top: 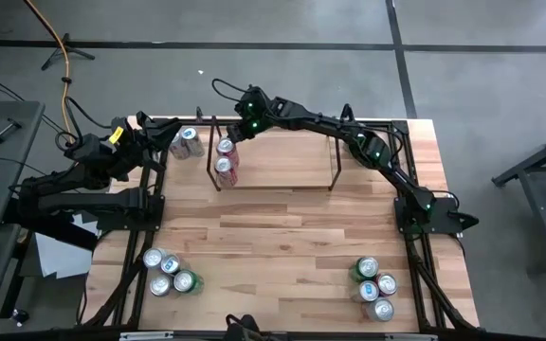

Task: Place canned beverage on shelf
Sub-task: Put the top red soda can on the shelf aligned with the other red soda can, then put the red soda can on the shelf aligned with the other red soda cans

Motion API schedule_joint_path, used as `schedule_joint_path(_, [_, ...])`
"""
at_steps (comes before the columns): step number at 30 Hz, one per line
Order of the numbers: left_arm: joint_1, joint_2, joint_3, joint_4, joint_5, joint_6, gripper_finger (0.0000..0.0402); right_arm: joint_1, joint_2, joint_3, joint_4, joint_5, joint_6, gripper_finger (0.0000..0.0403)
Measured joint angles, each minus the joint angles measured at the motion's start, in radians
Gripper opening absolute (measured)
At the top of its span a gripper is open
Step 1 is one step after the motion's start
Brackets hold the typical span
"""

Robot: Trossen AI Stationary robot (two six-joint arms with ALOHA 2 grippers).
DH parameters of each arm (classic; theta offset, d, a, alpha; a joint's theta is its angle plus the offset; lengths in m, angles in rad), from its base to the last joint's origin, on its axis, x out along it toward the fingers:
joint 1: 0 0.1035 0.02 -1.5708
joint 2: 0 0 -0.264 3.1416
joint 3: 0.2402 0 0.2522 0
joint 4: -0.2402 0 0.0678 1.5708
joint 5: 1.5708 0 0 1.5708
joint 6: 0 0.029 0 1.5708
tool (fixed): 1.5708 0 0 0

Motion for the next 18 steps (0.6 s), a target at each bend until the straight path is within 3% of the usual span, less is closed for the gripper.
schedule_joint_path(5, [0.0,-0.001,0.0,0.0,0.0,0.0,0.0,-0.033,-0.003,0.049,-0.021,0.002,-0.073,0.0])
schedule_joint_path(9, [0.0,-0.001,0.0,-0.002,0.0,0.0,0.0,-0.076,-0.084,0.027,-0.069,0.018,-0.2,0.0])
schedule_joint_path(18, [0.0,0.015,-0.001,-0.045,-0.009,-0.002,0.0,-0.088,-0.325,0.027,-0.513,0.118,-0.684,0.0])
